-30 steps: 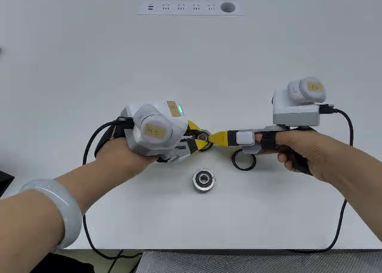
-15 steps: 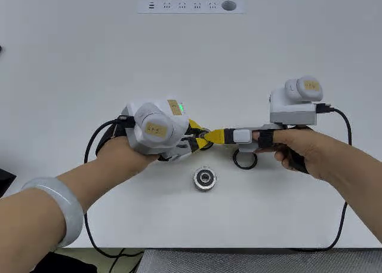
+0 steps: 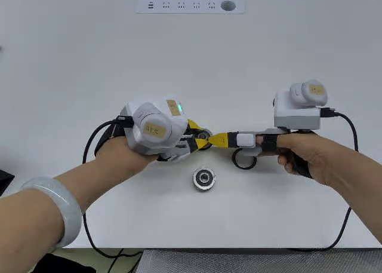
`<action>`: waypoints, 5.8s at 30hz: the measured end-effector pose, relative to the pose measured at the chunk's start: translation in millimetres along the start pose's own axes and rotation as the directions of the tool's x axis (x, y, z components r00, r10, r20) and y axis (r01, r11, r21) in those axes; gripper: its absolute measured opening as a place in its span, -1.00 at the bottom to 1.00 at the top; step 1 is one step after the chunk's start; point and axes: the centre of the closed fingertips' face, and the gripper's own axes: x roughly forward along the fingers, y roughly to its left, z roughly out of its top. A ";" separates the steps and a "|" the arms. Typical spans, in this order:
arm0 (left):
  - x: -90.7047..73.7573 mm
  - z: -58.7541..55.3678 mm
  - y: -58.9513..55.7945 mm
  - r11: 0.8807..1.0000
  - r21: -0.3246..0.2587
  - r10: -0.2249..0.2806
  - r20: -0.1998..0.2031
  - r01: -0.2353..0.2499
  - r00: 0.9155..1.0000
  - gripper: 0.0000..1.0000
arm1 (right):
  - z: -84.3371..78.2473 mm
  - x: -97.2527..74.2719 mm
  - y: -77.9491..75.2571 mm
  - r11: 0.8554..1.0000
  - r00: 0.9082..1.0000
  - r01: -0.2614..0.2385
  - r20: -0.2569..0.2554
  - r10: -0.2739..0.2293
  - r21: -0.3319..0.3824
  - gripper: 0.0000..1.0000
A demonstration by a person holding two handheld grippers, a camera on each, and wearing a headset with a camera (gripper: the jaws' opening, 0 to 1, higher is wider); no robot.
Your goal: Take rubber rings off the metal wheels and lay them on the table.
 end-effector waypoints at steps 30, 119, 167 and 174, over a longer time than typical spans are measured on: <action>0.5 -0.2 -0.5 1.000 0.002 0.001 -0.003 -0.001 1.000 -0.73 | 6.5 4.6 6.6 0.999 1.000 -0.024 0.003 0.024 -0.027 -0.43; 1.3 -1.5 -0.4 1.000 0.013 -0.006 -0.003 0.006 1.000 -0.73 | 5.2 0.3 3.7 0.999 0.999 0.029 0.036 -0.030 0.015 -0.98; 0.8 1.1 -1.2 1.000 0.011 -0.005 0.021 0.004 1.000 -0.71 | 4.0 1.2 9.9 0.998 0.995 -0.007 0.097 0.001 0.062 -0.97; -8.1 6.3 2.0 1.000 0.010 0.014 0.060 -0.015 0.998 -0.62 | 3.1 0.0 6.3 0.998 0.995 0.007 0.097 -0.013 0.062 -0.97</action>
